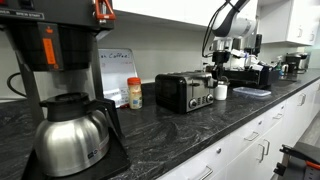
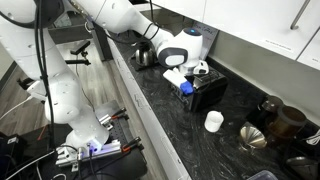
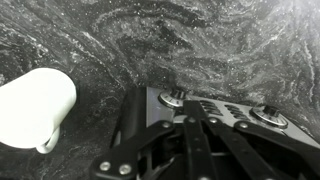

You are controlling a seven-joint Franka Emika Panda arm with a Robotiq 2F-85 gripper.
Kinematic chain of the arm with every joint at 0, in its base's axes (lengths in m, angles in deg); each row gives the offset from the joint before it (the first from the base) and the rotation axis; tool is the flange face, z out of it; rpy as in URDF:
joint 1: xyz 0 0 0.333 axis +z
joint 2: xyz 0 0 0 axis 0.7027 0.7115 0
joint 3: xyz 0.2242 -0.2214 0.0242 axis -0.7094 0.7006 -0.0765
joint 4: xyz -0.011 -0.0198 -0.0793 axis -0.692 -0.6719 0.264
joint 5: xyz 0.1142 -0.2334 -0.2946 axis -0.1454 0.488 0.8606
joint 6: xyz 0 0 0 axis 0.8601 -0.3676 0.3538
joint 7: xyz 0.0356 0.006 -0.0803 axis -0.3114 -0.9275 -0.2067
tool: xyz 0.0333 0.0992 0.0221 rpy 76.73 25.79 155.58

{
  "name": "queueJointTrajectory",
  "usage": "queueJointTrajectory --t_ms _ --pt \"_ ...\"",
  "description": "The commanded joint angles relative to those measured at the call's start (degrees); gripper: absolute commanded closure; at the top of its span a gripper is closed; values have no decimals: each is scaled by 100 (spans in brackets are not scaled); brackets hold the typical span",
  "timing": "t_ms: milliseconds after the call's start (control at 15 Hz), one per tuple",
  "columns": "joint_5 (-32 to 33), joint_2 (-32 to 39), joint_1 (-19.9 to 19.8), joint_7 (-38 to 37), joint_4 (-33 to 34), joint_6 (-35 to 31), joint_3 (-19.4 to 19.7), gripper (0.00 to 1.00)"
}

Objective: Push down the right toaster lever

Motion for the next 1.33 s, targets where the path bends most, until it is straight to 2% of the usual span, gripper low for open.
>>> queueJointTrajectory --t_ms 0,267,733,1267 --pt "431 -274 -88 -271 395 790 -72 100" --pt "769 -810 -50 -375 681 1711 -70 100" --pt "741 -2114 60 -346 928 3322 -25 100" --pt "563 -3152 291 -463 1079 4291 38 100"
